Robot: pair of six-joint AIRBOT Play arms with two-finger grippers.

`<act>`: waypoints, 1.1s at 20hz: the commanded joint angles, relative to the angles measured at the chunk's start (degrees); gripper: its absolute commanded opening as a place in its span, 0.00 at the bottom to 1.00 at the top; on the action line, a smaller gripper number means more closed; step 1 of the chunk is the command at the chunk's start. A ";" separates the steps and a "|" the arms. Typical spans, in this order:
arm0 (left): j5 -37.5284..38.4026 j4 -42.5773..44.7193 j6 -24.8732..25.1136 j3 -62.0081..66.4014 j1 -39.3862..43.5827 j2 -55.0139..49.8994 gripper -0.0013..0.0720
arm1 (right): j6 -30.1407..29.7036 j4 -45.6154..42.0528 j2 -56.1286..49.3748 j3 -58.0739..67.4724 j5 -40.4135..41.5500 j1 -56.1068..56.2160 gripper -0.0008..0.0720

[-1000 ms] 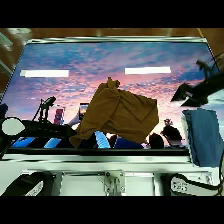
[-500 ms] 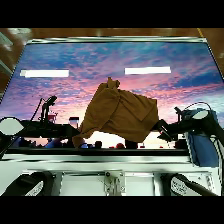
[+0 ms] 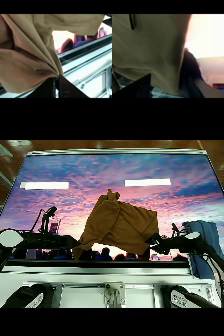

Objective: Fold the shirts.

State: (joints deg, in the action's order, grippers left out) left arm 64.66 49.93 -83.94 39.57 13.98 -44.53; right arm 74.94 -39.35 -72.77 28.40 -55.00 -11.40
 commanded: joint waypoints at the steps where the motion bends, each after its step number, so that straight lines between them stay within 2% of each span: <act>1: -0.22 -0.02 0.20 0.02 -0.02 -0.02 0.08 | 0.42 3.45 -1.95 -0.31 7.98 7.56 0.48; 3: -0.61 0.22 0.42 0.02 -0.02 -0.02 0.08 | 0.44 4.52 -2.21 0.90 8.48 9.66 0.10; 5: -3.10 1.70 0.81 0.15 -0.15 0.02 0.08 | -1.79 3.85 -0.39 4.94 4.26 9.25 0.10; 7: -4.66 2.34 0.76 3.21 -2.36 0.00 0.08 | -6.51 1.07 4.37 12.15 -0.70 7.93 0.10; 9: -4.22 2.34 0.79 11.89 -7.34 0.20 0.08 | -8.39 -3.30 11.21 22.75 -5.57 5.49 0.10; 11: -4.76 2.29 0.76 26.69 -13.75 0.37 0.08 | -8.81 -4.31 18.16 36.68 -7.91 2.58 0.10; 14: -10.19 2.25 0.74 49.90 -19.45 0.37 0.08 | -4.13 -4.46 24.39 60.43 -5.95 -0.15 0.10; 16: -14.69 0.44 0.76 61.64 -19.63 0.37 0.08 | -0.09 -4.48 24.57 74.93 -5.75 -0.39 0.10; 17: -15.72 -1.22 0.79 65.90 -19.61 0.50 0.08 | 0.04 -3.87 24.15 80.56 -5.86 -0.28 0.10; 19: -16.41 -1.29 0.81 70.60 -19.61 0.83 0.08 | 3.28 -5.18 23.30 87.97 -6.27 -0.33 0.10; 22: -16.61 2.82 0.83 71.19 -19.61 3.96 0.08 | 9.16 -8.20 24.22 89.85 -8.79 -0.33 0.10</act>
State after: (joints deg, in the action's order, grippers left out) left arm 49.84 50.09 -83.13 106.28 -5.17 -42.57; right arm 78.37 -45.04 -49.19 112.09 -61.73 -11.53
